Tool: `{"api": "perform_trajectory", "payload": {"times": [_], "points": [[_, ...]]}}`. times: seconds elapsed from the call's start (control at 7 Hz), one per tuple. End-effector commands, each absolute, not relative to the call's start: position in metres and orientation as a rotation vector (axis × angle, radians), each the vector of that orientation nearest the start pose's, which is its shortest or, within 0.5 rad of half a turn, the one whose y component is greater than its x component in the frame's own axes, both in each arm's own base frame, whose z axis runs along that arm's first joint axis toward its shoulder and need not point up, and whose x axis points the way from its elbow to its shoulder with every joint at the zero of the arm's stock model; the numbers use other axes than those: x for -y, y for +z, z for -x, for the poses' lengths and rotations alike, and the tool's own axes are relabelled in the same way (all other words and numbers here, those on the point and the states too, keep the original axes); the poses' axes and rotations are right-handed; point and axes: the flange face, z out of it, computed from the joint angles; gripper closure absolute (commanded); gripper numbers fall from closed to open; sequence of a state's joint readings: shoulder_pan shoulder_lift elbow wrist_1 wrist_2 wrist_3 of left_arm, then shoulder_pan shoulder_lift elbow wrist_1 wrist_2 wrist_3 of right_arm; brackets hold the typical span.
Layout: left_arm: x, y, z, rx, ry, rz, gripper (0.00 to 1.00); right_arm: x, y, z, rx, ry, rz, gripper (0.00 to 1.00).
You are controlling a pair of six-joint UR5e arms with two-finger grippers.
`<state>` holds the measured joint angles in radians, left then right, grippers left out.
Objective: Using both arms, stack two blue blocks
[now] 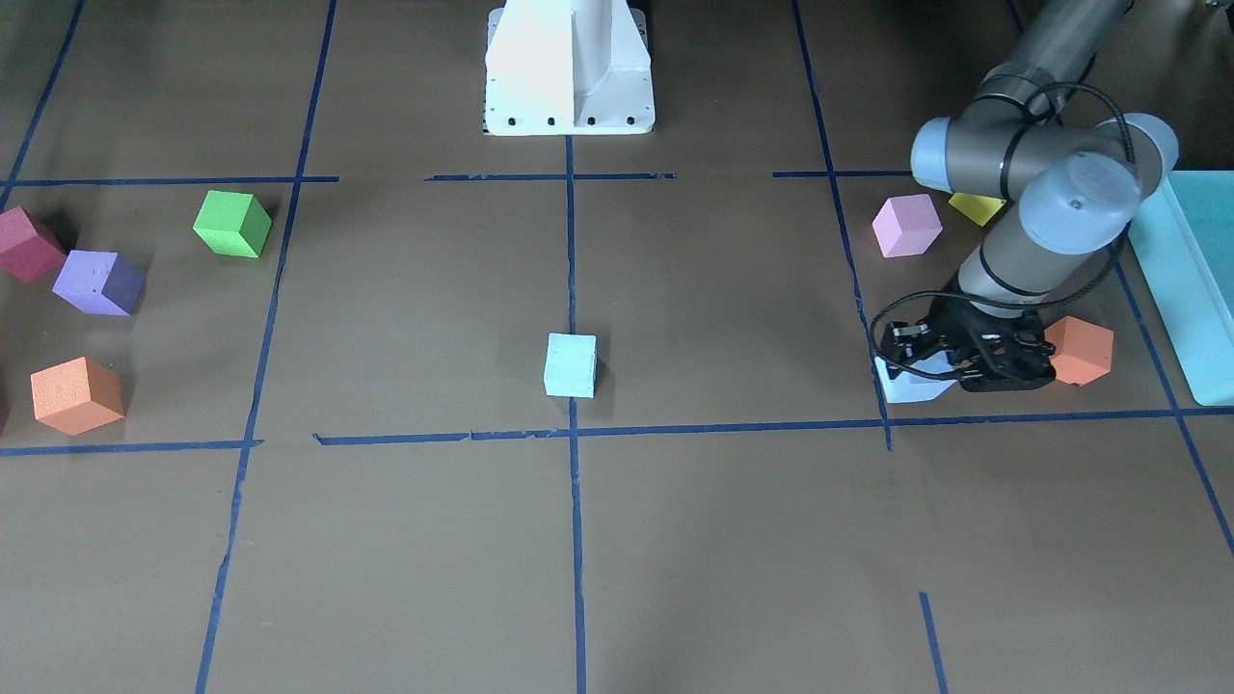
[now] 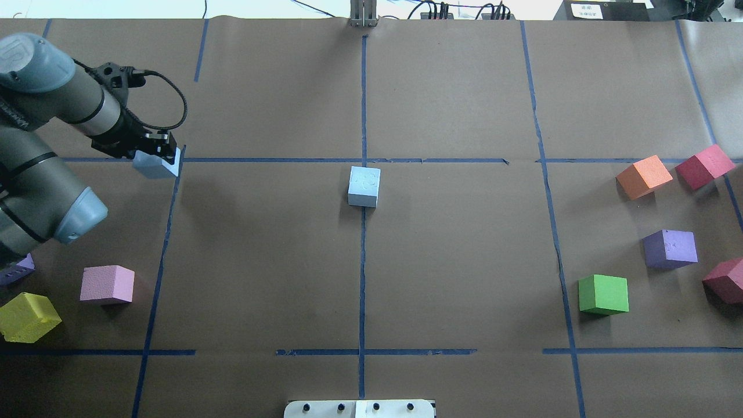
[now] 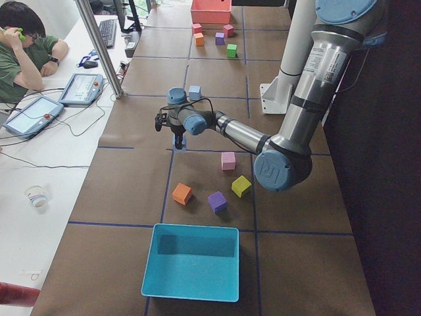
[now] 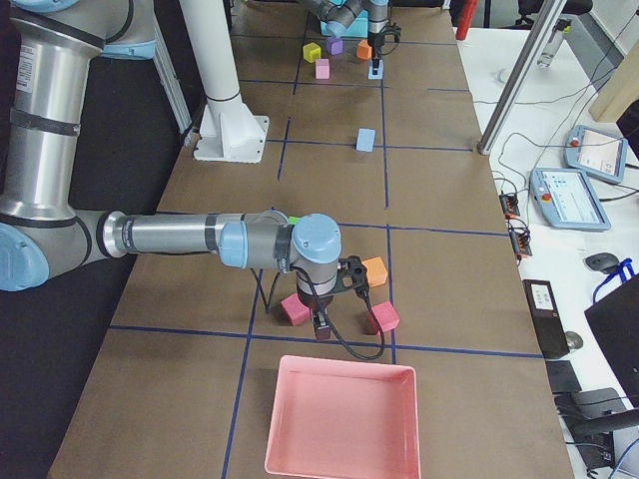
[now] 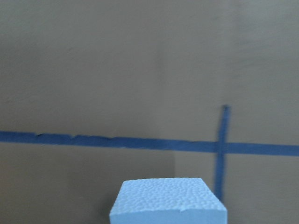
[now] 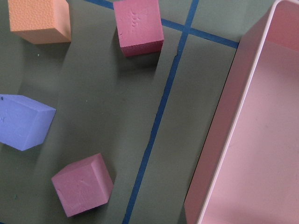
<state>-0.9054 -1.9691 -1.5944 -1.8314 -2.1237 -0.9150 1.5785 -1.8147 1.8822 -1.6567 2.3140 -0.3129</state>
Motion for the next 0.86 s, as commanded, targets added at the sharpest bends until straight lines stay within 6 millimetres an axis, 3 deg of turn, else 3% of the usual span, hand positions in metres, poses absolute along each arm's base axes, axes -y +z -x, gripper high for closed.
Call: {"api": "perform_trajectory", "payload": {"times": [0.0,0.43,0.57,0.71], "points": [[0.559,0.271,-0.408,-0.915,0.061,-0.127,0.70,0.386,0.623,-0.069,0.741,-0.283,-0.101,0.00],[0.539,0.136,-0.490,-0.858,0.117,-0.135,0.70,0.387,0.623,-0.069,0.741,-0.283,-0.103,0.00],[0.521,0.115,-0.535,-0.827,0.154,-0.159,0.69,0.386,0.623,-0.069,0.741,-0.281,-0.101,0.00],[0.520,0.104,-0.557,-0.803,0.163,-0.172,0.68,0.387,0.622,-0.069,0.741,-0.282,-0.104,0.00]]}}
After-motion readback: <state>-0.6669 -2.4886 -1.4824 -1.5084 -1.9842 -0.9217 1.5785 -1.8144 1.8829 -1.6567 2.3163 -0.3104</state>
